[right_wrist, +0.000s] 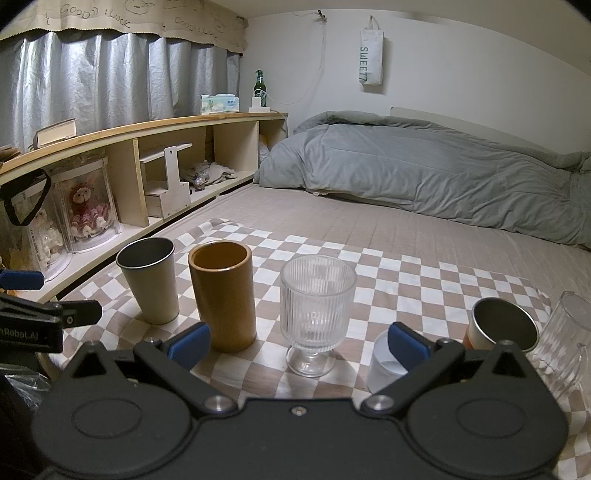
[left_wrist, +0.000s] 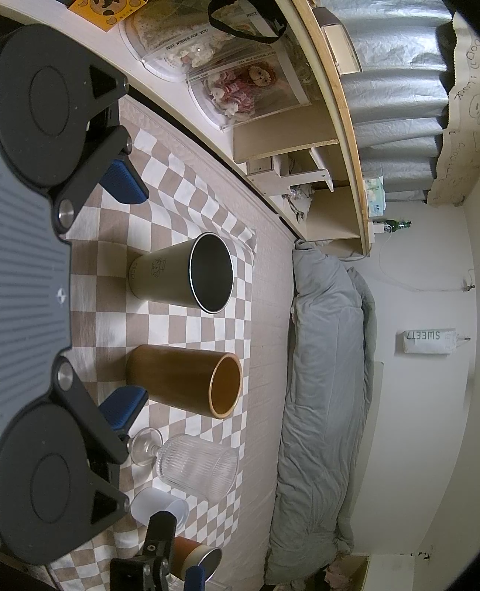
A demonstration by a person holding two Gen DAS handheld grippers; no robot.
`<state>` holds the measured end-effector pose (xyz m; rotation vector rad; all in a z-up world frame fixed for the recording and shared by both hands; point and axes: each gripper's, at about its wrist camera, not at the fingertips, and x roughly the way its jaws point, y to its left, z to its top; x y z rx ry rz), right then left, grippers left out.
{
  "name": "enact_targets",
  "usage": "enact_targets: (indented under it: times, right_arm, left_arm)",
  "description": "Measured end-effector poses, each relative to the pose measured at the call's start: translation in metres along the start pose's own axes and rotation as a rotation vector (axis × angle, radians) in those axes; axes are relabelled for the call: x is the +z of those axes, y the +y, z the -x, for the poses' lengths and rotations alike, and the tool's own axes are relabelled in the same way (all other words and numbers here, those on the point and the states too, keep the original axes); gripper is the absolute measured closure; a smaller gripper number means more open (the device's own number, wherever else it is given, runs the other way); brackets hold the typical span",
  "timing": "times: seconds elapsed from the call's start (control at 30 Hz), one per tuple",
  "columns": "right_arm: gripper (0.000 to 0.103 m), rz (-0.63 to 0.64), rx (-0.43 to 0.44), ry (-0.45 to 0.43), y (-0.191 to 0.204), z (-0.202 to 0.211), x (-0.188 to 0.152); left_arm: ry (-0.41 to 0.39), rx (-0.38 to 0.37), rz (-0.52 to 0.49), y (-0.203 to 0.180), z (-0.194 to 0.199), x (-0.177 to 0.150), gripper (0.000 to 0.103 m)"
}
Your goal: Flip cup upright
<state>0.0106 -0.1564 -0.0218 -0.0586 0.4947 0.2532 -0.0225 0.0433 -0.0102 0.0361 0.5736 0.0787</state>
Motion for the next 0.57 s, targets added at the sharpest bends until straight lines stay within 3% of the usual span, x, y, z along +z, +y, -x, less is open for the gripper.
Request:
enact_targets:
  times: [0.57]
  right_arm:
    - [0.0,0.002,0.001,0.0,0.0006,0.0003,-0.0005]
  left_arm:
    - [-0.001,0.002,0.005,0.0011,0.002,0.001,0.0]
